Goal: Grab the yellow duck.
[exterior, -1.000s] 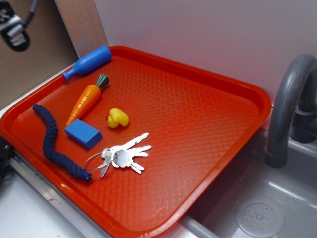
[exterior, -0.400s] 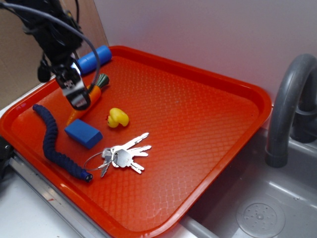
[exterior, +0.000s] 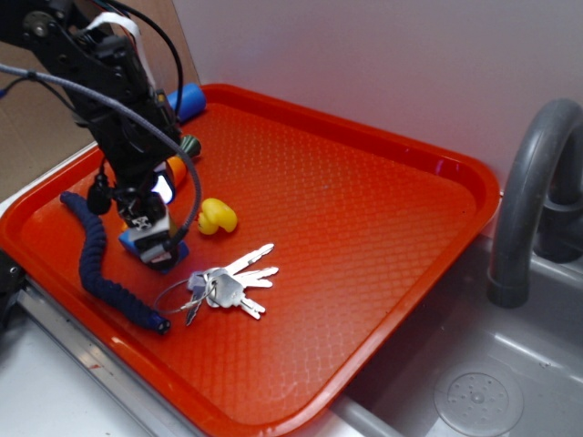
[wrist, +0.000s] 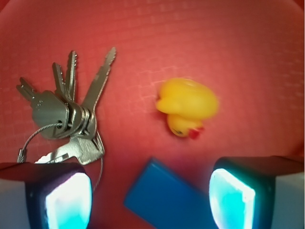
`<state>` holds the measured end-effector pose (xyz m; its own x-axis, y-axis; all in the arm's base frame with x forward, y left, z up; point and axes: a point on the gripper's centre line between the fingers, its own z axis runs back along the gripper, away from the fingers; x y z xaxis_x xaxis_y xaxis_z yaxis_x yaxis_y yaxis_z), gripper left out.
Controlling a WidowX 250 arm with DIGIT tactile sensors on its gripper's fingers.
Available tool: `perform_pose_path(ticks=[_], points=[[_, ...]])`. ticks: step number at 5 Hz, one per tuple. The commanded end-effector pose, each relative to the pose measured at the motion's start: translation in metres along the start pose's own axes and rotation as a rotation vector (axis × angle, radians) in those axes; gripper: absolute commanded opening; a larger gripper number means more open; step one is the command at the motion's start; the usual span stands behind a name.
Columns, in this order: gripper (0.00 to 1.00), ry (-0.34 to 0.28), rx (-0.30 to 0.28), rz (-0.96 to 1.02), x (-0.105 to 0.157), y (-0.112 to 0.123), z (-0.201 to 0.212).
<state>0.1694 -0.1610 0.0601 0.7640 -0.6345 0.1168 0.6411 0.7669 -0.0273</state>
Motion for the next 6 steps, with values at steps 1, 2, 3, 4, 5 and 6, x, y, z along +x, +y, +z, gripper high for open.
perform_pose_path(ticks=[1,2,3,4,5,6], points=[[1.0,0.038,0.02,0.037,0.003,0.007,-0.009],[1.0,0.026,0.014,0.088,0.007,0.031,-0.008],[1.0,0.039,-0.002,0.057,0.021,0.03,-0.018],[1.0,0.046,-0.034,0.007,0.04,0.017,-0.03],[1.0,0.067,-0.012,-0.04,0.045,0.004,-0.033],[0.52,0.056,0.002,-0.04,0.044,0.001,-0.032]])
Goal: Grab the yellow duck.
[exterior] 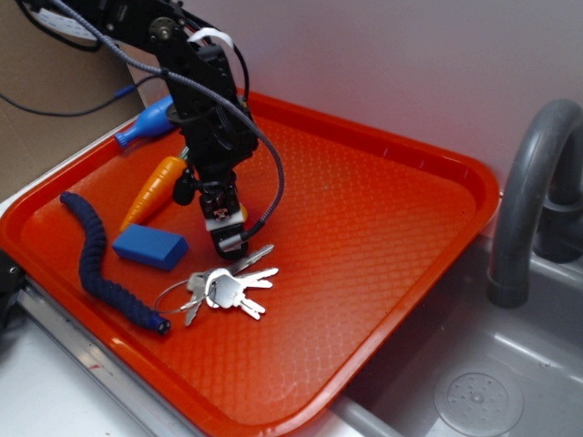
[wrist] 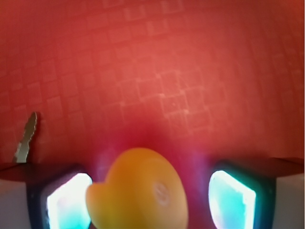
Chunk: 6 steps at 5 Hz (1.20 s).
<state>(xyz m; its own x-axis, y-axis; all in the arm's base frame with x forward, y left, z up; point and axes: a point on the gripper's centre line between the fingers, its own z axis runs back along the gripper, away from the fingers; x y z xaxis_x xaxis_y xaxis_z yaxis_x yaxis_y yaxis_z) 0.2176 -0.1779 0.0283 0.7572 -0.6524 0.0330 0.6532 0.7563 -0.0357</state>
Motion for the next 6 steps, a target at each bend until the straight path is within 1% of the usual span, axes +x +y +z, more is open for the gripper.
perform_pose_path(ticks=[1,2,3,4,5,6], points=[[0.0,-0.029,0.011,-0.018,-0.001,-0.014,0.01],[0.0,-0.018,0.019,-0.02,-0.006,-0.01,0.025],[0.0,-0.055,0.072,0.156,-0.035,0.017,0.077],[0.0,-0.075,0.07,0.332,-0.064,0.038,0.128],[0.0,-0.005,0.063,0.394,-0.066,0.043,0.18],[0.0,0.029,0.05,0.397,-0.06,0.045,0.23]])
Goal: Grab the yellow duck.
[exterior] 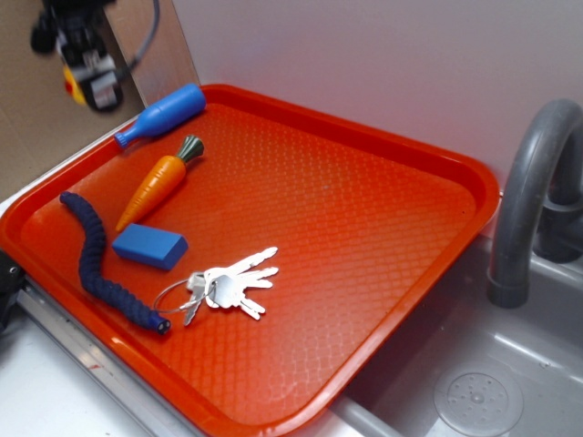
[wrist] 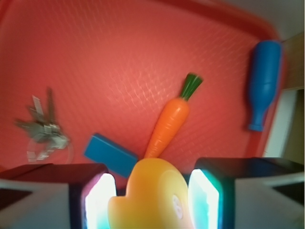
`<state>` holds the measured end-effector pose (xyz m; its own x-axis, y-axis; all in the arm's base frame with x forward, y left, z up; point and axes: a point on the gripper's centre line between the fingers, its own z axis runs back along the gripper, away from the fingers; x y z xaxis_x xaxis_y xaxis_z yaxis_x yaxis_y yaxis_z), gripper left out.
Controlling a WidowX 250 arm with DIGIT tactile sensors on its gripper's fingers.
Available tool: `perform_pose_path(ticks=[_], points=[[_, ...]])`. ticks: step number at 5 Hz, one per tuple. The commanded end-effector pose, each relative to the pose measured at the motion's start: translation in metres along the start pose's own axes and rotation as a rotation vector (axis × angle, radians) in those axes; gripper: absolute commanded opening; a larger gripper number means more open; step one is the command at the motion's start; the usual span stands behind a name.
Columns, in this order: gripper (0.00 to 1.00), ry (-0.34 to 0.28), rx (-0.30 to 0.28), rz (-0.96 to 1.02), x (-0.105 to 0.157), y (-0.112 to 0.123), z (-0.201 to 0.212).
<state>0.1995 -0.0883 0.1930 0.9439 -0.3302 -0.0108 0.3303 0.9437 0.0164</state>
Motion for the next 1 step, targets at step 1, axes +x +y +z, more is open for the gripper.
perform_pose_path(ticks=[1], points=[[0.0,-0.001,-0.004,0.013,0.0031,-0.0003,0.0532]])
